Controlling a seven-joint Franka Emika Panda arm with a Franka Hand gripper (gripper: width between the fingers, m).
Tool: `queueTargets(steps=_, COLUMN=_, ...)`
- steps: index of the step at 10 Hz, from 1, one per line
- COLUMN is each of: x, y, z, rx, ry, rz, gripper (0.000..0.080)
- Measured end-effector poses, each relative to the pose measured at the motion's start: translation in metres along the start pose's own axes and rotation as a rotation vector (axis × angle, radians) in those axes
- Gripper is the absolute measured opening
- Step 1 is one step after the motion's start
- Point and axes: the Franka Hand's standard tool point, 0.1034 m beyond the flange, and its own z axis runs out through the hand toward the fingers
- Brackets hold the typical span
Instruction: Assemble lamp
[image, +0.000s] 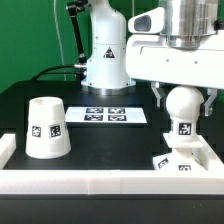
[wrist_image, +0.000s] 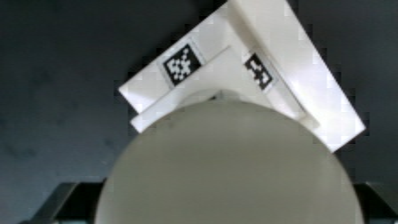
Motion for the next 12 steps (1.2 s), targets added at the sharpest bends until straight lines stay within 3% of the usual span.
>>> queueTargets(steps=1, x=0.0005, y=0.0007, z=0.0002, rx=0.01, ry=-0.012, rz=0.086, gripper=0.0579)
queueTargets(steps=4, x=-0.0008, y=0.0027, z=0.0021, rx=0.008, ry=-0.02, rz=0.293, gripper=0.0579)
queueTargets(steps=8, x=-0.0029, y=0.0016, z=0.0019, rx=0.009, ry=-0.031, rz=0.383, gripper=0.0579)
queueTargets(steps=9, x=-0.0034, y=0.0016, z=0.0026, rx=0.008, ry=-0.032, rz=0.379, gripper=0.0668)
queueTargets(steps=12, x=-0.004, y=0.0014, z=0.0032, rx=0.007, ry=-0.033, rz=0.375, gripper=0.0698)
